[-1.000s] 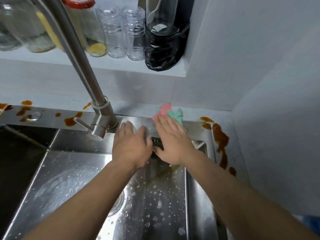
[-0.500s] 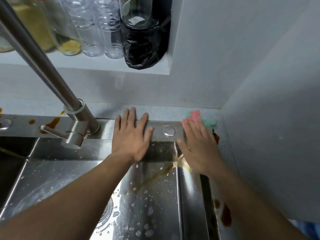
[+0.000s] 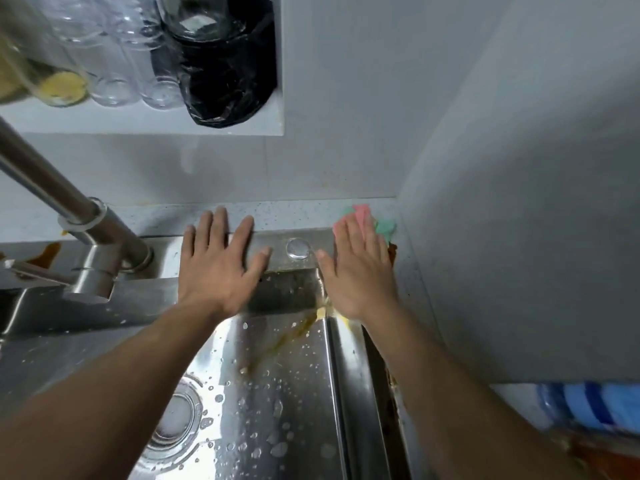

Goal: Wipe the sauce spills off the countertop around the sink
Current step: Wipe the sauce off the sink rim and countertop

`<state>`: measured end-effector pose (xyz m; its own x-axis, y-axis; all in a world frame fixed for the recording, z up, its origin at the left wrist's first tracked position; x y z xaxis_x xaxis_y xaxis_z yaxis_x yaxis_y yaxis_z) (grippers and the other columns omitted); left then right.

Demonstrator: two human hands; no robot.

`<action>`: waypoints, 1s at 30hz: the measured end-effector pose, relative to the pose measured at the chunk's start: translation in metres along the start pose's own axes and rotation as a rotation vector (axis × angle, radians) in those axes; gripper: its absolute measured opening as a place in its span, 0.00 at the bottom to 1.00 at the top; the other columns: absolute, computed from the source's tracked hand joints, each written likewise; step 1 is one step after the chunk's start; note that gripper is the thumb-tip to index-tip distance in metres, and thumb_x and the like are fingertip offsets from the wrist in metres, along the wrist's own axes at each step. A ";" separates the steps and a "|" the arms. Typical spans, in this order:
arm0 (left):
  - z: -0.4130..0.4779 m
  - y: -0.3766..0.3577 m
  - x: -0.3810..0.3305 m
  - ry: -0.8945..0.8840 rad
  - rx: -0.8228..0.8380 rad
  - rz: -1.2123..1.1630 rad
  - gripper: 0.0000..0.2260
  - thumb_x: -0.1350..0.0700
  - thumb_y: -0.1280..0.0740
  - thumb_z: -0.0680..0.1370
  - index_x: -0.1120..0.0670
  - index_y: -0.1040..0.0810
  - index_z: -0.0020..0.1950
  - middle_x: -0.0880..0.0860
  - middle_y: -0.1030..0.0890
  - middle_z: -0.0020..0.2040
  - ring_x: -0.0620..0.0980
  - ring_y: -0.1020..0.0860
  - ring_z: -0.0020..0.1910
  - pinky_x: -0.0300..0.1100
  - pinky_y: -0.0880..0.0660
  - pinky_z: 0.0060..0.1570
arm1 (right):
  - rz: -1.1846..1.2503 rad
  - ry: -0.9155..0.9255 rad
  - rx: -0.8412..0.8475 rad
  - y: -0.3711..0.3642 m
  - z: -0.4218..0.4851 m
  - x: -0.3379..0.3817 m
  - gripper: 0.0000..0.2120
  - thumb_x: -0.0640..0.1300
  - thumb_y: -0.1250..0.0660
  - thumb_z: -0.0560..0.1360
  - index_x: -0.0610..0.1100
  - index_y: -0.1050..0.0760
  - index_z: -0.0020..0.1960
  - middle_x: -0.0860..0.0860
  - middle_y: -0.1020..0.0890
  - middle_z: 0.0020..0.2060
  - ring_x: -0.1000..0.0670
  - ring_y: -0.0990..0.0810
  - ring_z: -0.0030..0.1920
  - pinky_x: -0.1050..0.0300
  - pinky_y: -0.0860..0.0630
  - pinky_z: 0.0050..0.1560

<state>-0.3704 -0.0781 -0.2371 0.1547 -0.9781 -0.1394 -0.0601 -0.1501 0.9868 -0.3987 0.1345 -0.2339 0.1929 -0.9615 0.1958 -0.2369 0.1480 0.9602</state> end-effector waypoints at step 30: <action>-0.163 0.013 -0.067 -0.084 0.134 -0.498 0.11 0.45 0.42 0.83 0.45 0.26 0.62 0.45 0.22 0.57 0.46 0.22 0.53 0.44 0.26 0.52 | -0.075 -0.109 0.047 -0.002 -0.045 -0.033 0.35 0.64 0.62 0.84 0.44 0.67 0.82 0.44 0.70 0.80 0.43 0.76 0.78 0.45 0.71 0.76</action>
<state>-0.2210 0.0091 -0.2013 0.1172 -0.7908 -0.6007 -0.1257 -0.6119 0.7809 -0.3616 0.1759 -0.2337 0.1076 -0.9893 0.0980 -0.2704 0.0658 0.9605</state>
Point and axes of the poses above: each hand's wrist, its own z-axis towards the middle knuckle, its own y-axis out of the back of the hand, x = y × z, the point moved 8 cm from there along z, towards the middle knuckle
